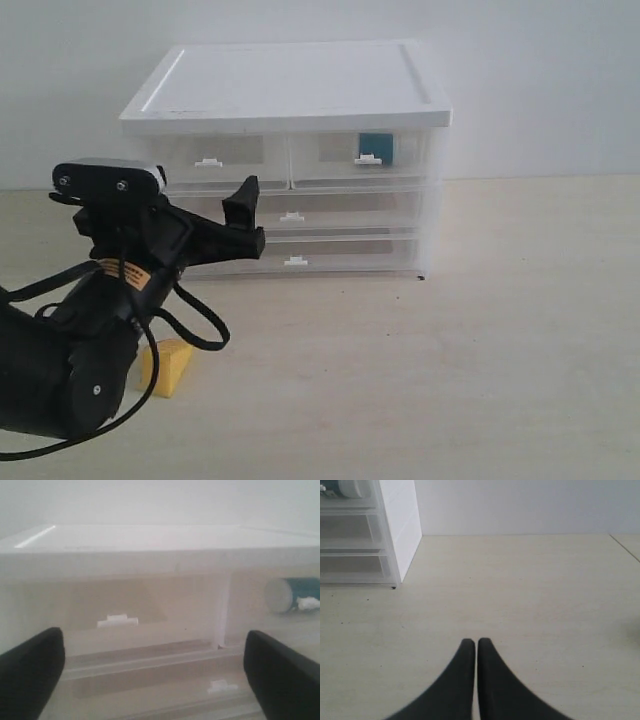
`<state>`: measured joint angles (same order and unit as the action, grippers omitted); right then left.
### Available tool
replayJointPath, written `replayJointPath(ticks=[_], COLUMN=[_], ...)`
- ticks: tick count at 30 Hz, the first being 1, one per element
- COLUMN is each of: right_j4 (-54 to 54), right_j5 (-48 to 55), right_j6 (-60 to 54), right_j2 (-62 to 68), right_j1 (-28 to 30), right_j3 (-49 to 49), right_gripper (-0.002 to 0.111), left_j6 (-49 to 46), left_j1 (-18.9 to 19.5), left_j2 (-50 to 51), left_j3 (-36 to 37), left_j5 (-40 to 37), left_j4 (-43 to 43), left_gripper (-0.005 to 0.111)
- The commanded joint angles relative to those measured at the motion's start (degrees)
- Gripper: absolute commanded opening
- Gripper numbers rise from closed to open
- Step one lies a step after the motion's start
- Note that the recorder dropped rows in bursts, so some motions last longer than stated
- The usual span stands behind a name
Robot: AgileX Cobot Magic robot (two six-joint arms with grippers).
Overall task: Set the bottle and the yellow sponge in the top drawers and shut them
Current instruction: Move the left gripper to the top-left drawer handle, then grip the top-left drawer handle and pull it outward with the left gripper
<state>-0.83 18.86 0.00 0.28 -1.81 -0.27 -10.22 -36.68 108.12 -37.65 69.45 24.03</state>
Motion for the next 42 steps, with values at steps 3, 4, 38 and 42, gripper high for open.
replayJointPath(ticks=[3, 4, 38, 42], right_j4=[-0.1, -0.1, -0.1, -0.1], right_j5=[-0.4, -0.4, -0.4, -0.4], right_j6=[-0.4, -0.4, 0.0, 0.0], right_j2=[-0.3, -0.3, -0.3, -0.3], right_j1=[0.0, 0.0, 0.0, 0.0], right_j3=[0.3, 0.3, 0.3, 0.3], right_gripper=[0.000, 0.000, 0.000, 0.000], left_j6=[-3.1, -3.1, 0.1, 0.1], left_j1=[-0.5, -0.5, 5.2, 5.2], left_j2=[3.7, 3.8, 8.9, 10.3], left_j3=[-3.1, -3.4, -11.7, -13.5], left_j5=[0.5, 0.5, 0.5, 0.5], left_j4=[2.9, 3.6, 1.7, 1.7], left_gripper=[0.086, 0.086, 0.083, 0.083])
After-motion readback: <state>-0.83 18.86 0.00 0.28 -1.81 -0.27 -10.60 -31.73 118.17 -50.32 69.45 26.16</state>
